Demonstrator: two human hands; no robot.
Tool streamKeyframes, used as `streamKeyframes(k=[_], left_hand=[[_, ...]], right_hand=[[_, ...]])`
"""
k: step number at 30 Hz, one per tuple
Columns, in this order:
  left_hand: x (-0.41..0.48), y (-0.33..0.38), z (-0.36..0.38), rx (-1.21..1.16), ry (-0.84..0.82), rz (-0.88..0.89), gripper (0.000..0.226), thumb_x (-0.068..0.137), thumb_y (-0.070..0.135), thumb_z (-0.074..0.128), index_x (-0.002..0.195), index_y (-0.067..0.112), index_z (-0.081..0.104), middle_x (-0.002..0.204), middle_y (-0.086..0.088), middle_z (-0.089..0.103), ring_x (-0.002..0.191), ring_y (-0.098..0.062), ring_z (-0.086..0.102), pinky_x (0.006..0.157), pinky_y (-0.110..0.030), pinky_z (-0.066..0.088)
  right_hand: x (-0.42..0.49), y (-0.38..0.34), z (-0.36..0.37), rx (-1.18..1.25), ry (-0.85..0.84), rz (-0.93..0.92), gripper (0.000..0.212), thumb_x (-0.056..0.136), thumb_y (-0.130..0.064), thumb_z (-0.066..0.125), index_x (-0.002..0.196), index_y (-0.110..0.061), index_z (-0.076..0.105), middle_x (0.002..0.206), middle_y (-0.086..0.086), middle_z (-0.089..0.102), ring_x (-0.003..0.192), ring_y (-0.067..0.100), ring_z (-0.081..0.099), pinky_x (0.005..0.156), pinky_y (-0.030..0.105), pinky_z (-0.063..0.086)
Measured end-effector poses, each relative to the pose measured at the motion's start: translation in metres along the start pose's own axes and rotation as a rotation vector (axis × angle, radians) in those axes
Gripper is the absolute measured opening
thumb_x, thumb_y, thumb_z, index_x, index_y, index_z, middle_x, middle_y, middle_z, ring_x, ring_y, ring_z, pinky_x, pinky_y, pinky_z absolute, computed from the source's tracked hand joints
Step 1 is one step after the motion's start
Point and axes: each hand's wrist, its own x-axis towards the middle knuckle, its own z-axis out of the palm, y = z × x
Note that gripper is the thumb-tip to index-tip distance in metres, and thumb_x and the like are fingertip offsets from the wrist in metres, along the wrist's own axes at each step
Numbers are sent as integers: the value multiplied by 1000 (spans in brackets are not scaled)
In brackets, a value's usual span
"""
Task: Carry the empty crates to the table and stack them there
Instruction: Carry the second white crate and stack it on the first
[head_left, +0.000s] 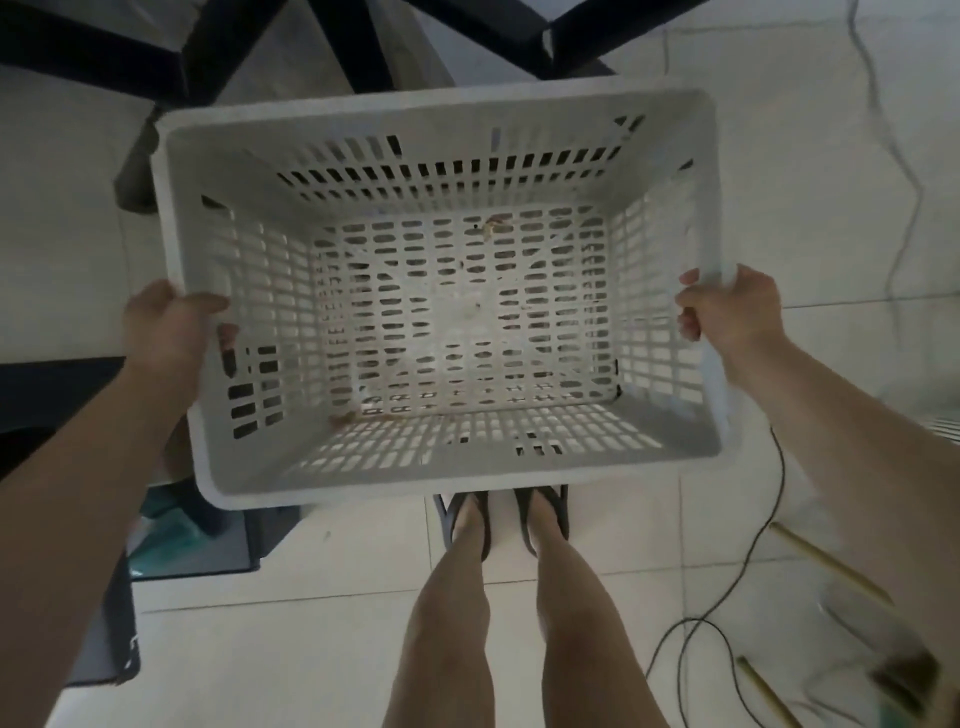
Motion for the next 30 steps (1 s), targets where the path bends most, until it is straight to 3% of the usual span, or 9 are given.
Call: streamKeyframes(k=[3, 6, 9, 12, 17, 20, 23, 27, 30], left_hand=[[-10, -5, -5, 149, -19, 55, 41, 77, 17, 62, 116, 10, 51, 99, -6, 59, 84, -26, 58, 74, -39, 50], [-24, 2, -14, 111, -3, 31, 59, 81, 13, 62, 135, 8, 39, 120, -10, 55, 101, -27, 56, 86, -40, 47], [-46, 18, -27, 45, 29, 0, 66, 82, 12, 63, 141, 10, 32, 134, -16, 49, 110, -24, 51, 90, -32, 42], [-72, 32, -41, 70, 12, 11, 65, 84, 15, 62, 141, 10, 32, 141, -19, 43, 121, -28, 47, 97, -32, 38], [-119, 53, -65, 52, -19, 52, 56, 87, 13, 59, 139, 8, 38, 133, -16, 49, 102, -18, 48, 86, -25, 37], [-153, 57, -82, 33, -17, 84, 52, 88, 13, 57, 137, 7, 41, 126, -15, 52, 102, -19, 48, 86, -26, 37], [-195, 55, -103, 4, 63, 148, 47, 89, 12, 56, 134, 6, 42, 112, -11, 52, 97, -17, 49, 81, -25, 37], [-257, 32, -141, 52, 205, 239, 42, 88, 14, 57, 128, 6, 47, 105, -5, 52, 91, -17, 51, 76, -25, 38], [-307, -11, -175, 13, 252, 229, 37, 88, 14, 56, 125, 11, 53, 108, -3, 57, 90, -17, 55, 74, -25, 40]], right_hand=[[-7, 0, -5, -92, -16, 0, 25, 74, -4, 62, 98, -12, 62, 84, 10, 62, 52, 15, 53, 53, 25, 43], [-22, -10, -10, -268, 59, -29, 61, 80, -15, 62, 137, -14, 40, 102, -1, 50, 76, 17, 50, 67, 25, 41], [-51, -26, -17, -329, 15, -60, 72, 82, -15, 57, 146, -15, 24, 103, 3, 52, 74, 19, 52, 55, 22, 37], [-87, -39, -27, -417, -45, -91, 69, 80, -15, 57, 144, -12, 32, 119, 11, 60, 94, 27, 59, 72, 24, 40], [-142, -53, -44, -431, -210, -89, 50, 83, -18, 59, 132, -13, 49, 122, 11, 60, 87, 18, 53, 76, 21, 35], [-167, -62, -51, -484, -287, -159, 43, 85, -18, 58, 128, -14, 53, 115, 6, 61, 68, 6, 47, 61, 17, 35], [-193, -79, -52, -498, -332, -230, 43, 86, -18, 56, 129, -15, 53, 91, -5, 55, 59, -3, 45, 47, 11, 33], [-238, -105, -46, -517, -437, -356, 41, 85, -14, 56, 125, -5, 57, 96, 8, 60, 76, 19, 58, 72, 28, 46], [-283, -117, -35, -611, -504, -531, 31, 83, -12, 55, 105, 8, 64, 84, 20, 63, 74, 31, 59, 63, 32, 44]])
